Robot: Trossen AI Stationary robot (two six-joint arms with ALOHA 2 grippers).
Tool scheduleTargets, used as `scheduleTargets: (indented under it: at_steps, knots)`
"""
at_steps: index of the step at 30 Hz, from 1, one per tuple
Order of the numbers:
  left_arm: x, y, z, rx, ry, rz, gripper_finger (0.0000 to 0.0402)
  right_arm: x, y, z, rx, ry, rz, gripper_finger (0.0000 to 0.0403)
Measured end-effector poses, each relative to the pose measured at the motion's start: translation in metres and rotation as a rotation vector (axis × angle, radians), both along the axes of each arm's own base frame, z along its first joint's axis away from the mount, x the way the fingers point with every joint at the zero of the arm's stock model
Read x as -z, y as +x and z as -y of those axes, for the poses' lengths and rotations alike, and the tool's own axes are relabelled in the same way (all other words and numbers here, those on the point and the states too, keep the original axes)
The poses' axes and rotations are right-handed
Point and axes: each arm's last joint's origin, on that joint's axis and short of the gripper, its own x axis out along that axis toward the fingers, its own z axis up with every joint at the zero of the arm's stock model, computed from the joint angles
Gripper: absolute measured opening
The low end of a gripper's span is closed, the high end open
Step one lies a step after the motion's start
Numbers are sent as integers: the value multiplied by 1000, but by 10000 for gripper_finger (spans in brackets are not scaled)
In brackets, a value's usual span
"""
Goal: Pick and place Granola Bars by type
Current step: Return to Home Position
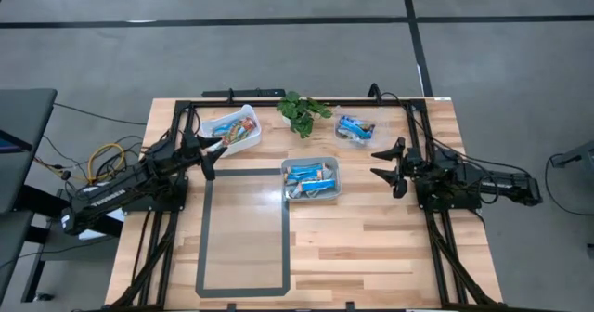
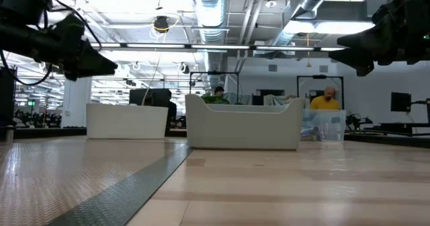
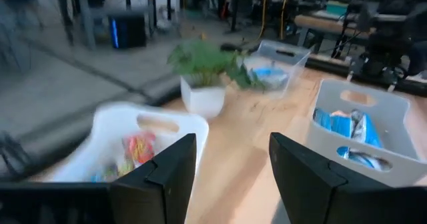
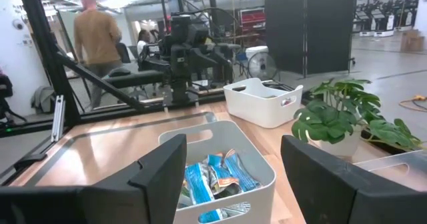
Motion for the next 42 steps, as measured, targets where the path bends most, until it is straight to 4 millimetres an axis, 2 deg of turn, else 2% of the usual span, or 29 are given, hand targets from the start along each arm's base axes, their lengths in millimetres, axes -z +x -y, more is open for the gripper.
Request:
scheduleTargets:
  at_steps: [10, 15, 25, 35, 42]
  knots:
    - [-21, -2, 2, -117, 244, 129, 183, 0, 0, 0, 0, 0, 1, 240]
    - [-18, 2, 5, -79, 332, 222, 183, 0, 0, 0, 0, 0, 0, 240]
    - [-4, 8, 14, 68, 238, 116, 183, 0, 0, 0, 0, 0, 0, 240]
    - [-3, 10, 19, 171, 258, 105, 183, 0, 0, 0, 0, 0, 0, 240]
    - [-2, 10, 19, 174, 261, 100, 183, 0, 0, 0, 0, 0, 0, 240]
